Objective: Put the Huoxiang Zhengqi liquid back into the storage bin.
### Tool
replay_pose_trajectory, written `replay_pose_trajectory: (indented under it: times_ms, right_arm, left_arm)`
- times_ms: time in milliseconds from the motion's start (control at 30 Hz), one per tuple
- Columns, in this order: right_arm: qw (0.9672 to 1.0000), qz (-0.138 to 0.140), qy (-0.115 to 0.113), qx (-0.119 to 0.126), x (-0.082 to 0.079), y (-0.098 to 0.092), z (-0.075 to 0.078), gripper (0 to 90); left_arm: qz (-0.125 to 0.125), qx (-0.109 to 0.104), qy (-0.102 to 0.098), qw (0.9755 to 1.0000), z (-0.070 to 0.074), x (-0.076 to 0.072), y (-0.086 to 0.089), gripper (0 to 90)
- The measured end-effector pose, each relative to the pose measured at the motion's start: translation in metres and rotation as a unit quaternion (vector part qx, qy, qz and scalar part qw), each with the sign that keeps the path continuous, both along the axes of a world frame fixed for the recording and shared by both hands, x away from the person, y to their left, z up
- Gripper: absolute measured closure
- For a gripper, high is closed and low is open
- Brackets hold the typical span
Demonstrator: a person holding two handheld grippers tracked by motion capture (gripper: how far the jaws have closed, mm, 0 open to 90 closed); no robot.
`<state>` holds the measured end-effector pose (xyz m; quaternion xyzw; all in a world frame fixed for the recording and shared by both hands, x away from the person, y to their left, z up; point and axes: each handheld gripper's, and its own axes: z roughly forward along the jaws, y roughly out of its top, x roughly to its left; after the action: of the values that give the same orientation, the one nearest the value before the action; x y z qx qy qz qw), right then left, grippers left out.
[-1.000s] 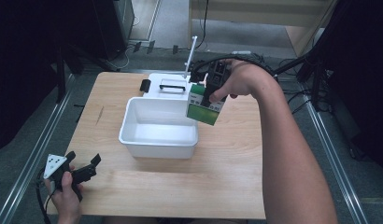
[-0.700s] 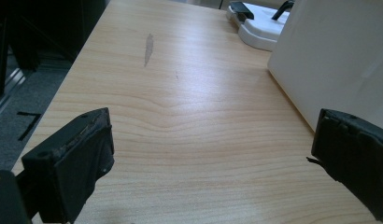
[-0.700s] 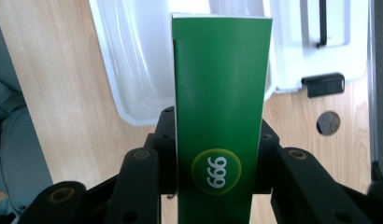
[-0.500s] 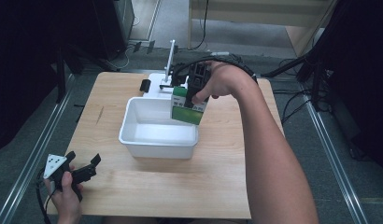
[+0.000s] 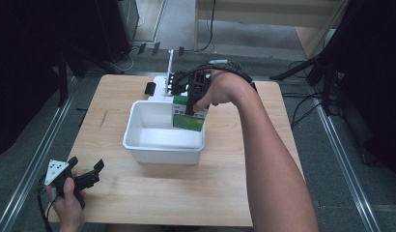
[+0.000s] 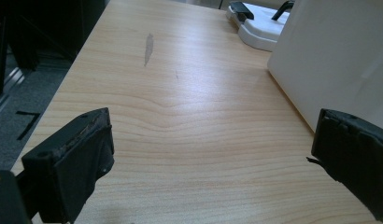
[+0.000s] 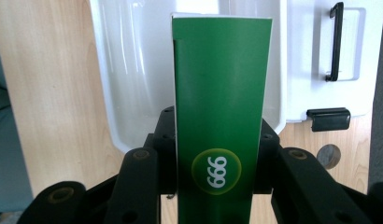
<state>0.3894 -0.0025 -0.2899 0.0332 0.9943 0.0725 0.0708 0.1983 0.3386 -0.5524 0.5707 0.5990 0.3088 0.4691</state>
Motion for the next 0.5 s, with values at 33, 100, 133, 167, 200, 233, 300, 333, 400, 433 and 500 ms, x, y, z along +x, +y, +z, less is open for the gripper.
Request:
replay_pose_trajectory:
  times_ms: [33,100,133,167,200,233,300,333,400,433,500]
  right_arm:
    - [1.0000,0.001,-0.002,0.000,0.001,0.000,-0.002,64.5]
    - [1.0000,-0.002,-0.004,-0.002,0.002,0.000,-0.005,64.5]
    - [1.0000,0.000,-0.005,0.000,0.003,-0.001,-0.007,64.5]
    - [1.0000,0.002,-0.006,-0.001,0.004,-0.001,-0.008,64.4]
    - [1.0000,0.000,-0.005,0.000,0.004,-0.001,-0.009,64.5]
    - [1.0000,0.001,-0.006,-0.002,0.005,-0.001,-0.010,64.5]
    - [1.0000,0.005,-0.007,-0.001,0.005,0.000,-0.014,64.5]
    - [1.0000,0.005,-0.007,-0.002,0.005,0.001,-0.016,64.5]
    - [0.9999,0.013,-0.009,-0.006,0.006,0.002,-0.020,64.4]
    - [0.9999,0.014,-0.009,-0.006,0.006,0.002,-0.022,64.4]
    - [0.9998,0.018,-0.007,-0.007,0.006,0.003,-0.027,64.4]
  left_arm:
    - [0.000,0.000,0.000,1.0000,0.000,0.000,0.000,0.0]
    - [0.000,-0.001,0.001,1.0000,0.000,0.000,0.000,0.0]
    - [0.000,-0.001,0.001,1.0000,0.000,0.000,0.000,0.0]
    - [0.000,-0.001,0.001,1.0000,0.000,0.000,0.000,0.0]
    - [0.000,-0.002,0.002,1.0000,0.000,0.000,0.000,0.0]
    - [0.001,-0.002,0.001,1.0000,0.000,0.000,0.000,0.0]
    - [0.001,-0.004,0.002,1.0000,0.000,0.000,0.000,0.0]
    - [0.001,-0.004,0.002,1.0000,0.000,0.000,0.000,0.0]
    - [0.002,-0.003,0.002,1.0000,0.000,0.000,0.000,0.0]
    - [0.001,-0.003,0.003,1.0000,0.000,0.000,0.000,0.0]
    - [0.001,-0.004,0.003,1.0000,0.000,0.000,0.000,0.0]
